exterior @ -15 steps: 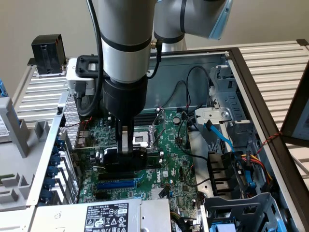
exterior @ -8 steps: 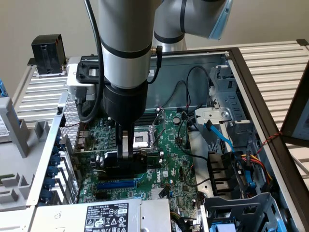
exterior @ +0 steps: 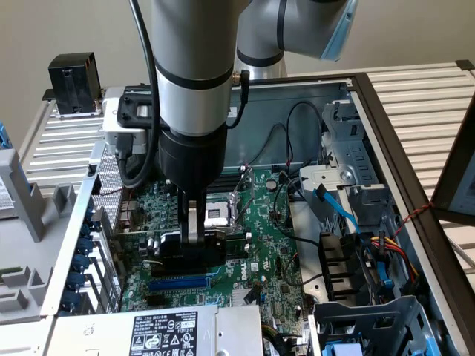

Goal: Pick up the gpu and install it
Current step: 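Insert the gpu into the slot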

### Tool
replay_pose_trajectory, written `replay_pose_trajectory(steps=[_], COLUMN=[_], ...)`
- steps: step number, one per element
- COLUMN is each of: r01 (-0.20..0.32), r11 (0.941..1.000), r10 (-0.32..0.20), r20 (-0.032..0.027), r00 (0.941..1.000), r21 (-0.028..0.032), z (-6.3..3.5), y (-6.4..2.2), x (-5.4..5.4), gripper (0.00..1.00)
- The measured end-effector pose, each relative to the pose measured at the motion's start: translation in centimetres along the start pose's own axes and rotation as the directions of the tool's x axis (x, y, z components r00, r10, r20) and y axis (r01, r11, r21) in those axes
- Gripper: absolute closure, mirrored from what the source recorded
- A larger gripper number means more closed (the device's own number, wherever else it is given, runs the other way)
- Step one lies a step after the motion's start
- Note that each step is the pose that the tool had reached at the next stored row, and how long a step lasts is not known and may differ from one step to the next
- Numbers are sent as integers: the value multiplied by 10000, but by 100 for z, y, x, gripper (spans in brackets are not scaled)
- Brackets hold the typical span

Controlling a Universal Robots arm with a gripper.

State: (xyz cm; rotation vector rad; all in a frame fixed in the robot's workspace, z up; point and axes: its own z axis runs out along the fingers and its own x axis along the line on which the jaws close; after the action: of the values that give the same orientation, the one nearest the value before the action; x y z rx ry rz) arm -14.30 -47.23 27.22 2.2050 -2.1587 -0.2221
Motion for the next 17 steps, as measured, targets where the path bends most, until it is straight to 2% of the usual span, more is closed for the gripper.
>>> replay_pose_trajectory(steps=[2,3,5,8,9,11,13,17], r01=[-1,-5,-20,-51,-55,-51,-46,-43], r11=[10000,10000,10000,10000,10000,10000,9999,9999], r10=[1,5,20,51,55,52,51,48], r20=[-9,-32,-143,-369,-399,-401,-392,-395], r00=[10000,10000,9999,9993,9992,9992,9992,9992], r21=[-1,-4,-7,-9,2,46,115,129], z=[0,1,2,3,3,4,5,7], y=[0,0,-1,-1,-1,-1,-1,0], x=[-1,-6,-29,-51,-54,-53,-54,-54], gripper=[73,73,73,73,73,73,73,73])
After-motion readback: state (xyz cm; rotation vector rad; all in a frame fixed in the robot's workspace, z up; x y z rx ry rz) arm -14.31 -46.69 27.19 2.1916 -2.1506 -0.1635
